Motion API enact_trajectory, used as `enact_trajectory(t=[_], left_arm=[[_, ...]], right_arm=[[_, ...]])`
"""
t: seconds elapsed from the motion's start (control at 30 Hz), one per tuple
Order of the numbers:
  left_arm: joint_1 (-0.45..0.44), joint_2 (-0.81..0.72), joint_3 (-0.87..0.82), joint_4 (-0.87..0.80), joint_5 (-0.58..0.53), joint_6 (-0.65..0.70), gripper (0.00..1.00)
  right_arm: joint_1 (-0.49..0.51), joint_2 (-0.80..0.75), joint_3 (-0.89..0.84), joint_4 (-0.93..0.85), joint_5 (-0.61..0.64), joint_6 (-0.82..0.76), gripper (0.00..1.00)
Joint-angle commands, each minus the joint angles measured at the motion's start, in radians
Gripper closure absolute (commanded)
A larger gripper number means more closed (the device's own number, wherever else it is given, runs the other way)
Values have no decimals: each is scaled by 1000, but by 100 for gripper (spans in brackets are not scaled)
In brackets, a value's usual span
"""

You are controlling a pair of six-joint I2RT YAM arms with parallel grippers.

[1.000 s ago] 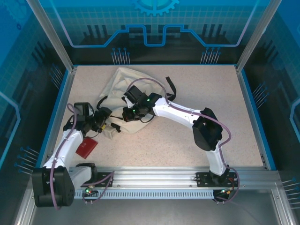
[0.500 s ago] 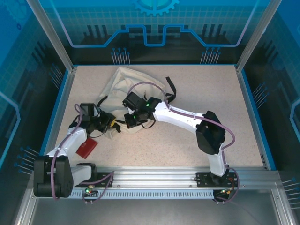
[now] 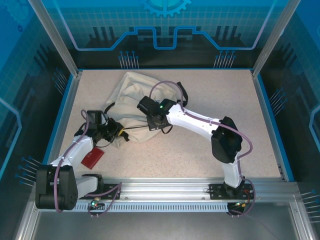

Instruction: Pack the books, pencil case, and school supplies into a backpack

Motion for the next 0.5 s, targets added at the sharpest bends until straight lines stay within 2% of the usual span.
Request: enact_trajectory(t=[0.0,0.3,0.37,0.43,0.47], left_arm=[[25,-4,-17,-63,-98,45,100],[42,-11,-16,-90,-88,67,100],[42,-13,-10,-96,-73,73,100],[42,-18,2,-101,-49,87,98],[43,-21,18,-114,-34,102,91]], right_arm=[[-94,62,47,-107,195,-35,100],[-207,233,249,-138,241,-79,100],[-211,240,258,-136,173,-95,100],[-193,201,204,-70,50,-154,100],[-179,165,161,-24,-19,-188,100]])
